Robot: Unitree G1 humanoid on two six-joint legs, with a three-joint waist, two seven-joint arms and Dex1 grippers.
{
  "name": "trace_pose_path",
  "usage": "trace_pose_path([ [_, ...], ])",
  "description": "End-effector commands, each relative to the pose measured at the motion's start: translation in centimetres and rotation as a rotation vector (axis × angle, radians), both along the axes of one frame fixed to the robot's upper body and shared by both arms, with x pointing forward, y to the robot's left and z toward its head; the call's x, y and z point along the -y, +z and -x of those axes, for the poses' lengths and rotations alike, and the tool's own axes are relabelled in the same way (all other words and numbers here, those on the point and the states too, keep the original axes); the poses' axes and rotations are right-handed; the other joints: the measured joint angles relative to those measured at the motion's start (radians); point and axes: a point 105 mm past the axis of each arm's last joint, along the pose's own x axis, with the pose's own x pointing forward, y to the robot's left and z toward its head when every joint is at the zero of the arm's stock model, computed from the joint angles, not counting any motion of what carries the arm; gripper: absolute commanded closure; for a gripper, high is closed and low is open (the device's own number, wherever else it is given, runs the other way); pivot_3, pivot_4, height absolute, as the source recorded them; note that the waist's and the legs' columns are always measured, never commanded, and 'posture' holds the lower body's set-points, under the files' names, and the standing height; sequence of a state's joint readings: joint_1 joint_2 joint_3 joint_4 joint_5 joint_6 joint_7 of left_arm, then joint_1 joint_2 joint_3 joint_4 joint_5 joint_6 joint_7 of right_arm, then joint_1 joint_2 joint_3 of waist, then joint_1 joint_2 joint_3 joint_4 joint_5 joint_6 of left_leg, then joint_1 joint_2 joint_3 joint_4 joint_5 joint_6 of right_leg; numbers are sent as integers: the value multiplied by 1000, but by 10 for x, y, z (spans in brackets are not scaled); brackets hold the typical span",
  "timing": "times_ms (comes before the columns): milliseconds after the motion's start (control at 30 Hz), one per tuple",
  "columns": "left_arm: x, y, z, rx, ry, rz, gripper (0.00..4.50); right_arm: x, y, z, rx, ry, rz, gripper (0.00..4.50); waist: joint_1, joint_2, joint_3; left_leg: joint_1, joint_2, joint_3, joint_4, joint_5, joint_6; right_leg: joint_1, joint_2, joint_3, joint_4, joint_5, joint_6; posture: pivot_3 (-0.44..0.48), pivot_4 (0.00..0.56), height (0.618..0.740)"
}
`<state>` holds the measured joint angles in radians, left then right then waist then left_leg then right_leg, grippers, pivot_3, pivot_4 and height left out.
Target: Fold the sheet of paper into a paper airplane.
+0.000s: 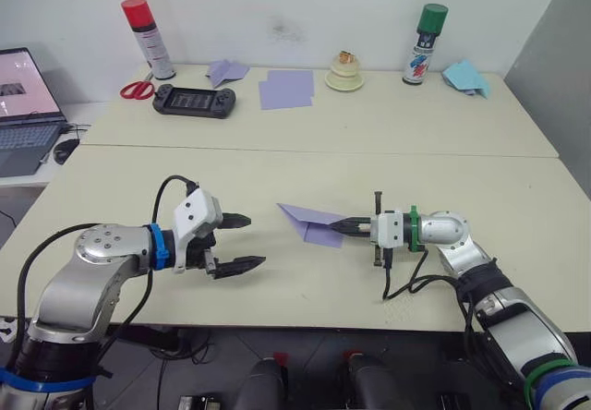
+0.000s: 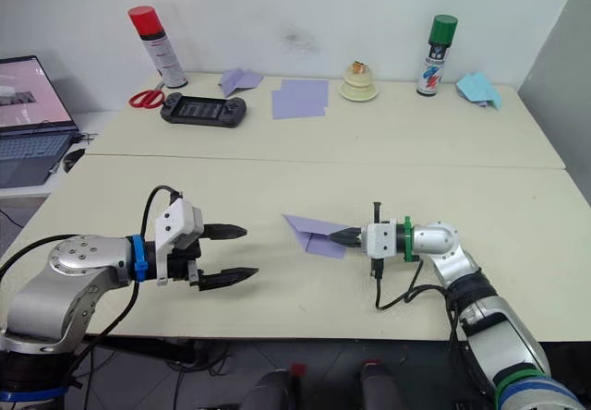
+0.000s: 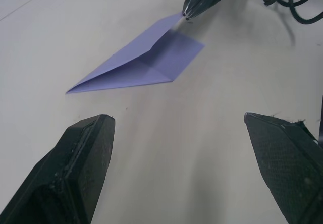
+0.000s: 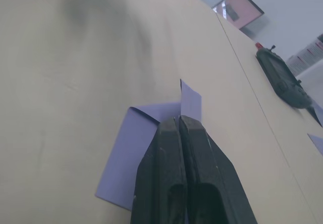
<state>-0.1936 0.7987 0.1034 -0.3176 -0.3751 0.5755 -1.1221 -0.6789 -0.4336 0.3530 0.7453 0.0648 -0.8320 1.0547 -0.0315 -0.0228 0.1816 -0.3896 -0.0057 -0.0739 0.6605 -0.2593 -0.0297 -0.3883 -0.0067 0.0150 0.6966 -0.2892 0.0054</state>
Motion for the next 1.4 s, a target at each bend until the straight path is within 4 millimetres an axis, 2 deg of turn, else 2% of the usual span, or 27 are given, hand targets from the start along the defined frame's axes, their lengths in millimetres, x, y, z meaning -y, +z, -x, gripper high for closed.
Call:
trace_pose_path([
  [33, 6, 12, 0, 59, -26, 4, 0, 5, 23, -5, 82, -3, -74, 4433, 0, 0, 0, 0, 0, 0, 0, 0, 0, 0, 0, 0, 0, 0, 0, 0, 150, 740],
  [133, 3, 12, -1, 59, -16, 5, 0, 5, 34, 3, 117, 5, -114, 3954, 1, 0, 0, 0, 0, 0, 0, 0, 0, 0, 0, 0, 0, 0, 0, 0, 150, 740],
  [267, 6, 9, -1, 53, -20, 7, 0, 9, 26, 10, 153, -18, -65, 2520, 5, 0, 0, 0, 0, 0, 0, 0, 0, 0, 0, 0, 0, 0, 0, 0, 150, 740],
  [367, 9, 10, -4, 58, -32, 10, 0, 10, 8, 2, 140, -81, 20, 1473, 4, 0, 0, 0, 0, 0, 0, 0, 0, 0, 0, 1, 0, 0, 0, 0, 150, 740],
  [533, 12, 12, -5, 59, -54, 10, 0, 1, 5, -16, 115, -190, -15, 1473, 2, 1, 0, 0, 0, 0, 0, 0, 0, 0, 0, 0, 1, 0, 0, 0, 150, 740],
  [700, 10, 11, -2, 50, -62, 0, 0, -8, 4, -18, 102, -186, -34, 1473, 0, 1, 0, 0, 0, 0, -1, 0, 0, -1, 0, 1, 0, 0, 0, 0, 150, 740],
  [800, 8, 11, -2, 52, -59, -7, 0, -13, 2, -17, 95, -158, -20, 2089, 1, 1, 0, -1, 0, 0, 0, 0, 0, -1, 0, 1, 0, 0, 0, 0, 150, 740],
  [1000, 12, 12, 1, 56, -68, -2, 0, -13, -3, -20, 140, -136, 50, 4260, 1, 1, 1, 0, 0, 0, 0, 0, 0, -1, 0, 0, 0, 0, 0, 0, 150, 740],
  [1033, 12, 12, 1, 56, -67, -3, 0, -13, -3, -19, 140, -130, 51, 4466, 1, 1, 1, 0, 0, 0, 0, 0, 0, -1, 0, 0, 0, 0, 0, 0, 150, 740],
  [1200, 9, 9, 5, 50, -69, -9, 0, -9, 4, -15, 185, -88, 42, 4466, 1, 1, 1, 0, 0, 0, 0, 0, 0, -1, 0, 1, 0, 0, 0, 0, 150, 740],
  [1400, 8, 8, 7, 44, -71, -13, 0, 1, 8, 3, 209, -4, 11, 4466, 1, 1, 1, 0, 0, 0, 0, 0, 0, 0, 0, 0, 0, 0, 0, 0, 150, 740],
])
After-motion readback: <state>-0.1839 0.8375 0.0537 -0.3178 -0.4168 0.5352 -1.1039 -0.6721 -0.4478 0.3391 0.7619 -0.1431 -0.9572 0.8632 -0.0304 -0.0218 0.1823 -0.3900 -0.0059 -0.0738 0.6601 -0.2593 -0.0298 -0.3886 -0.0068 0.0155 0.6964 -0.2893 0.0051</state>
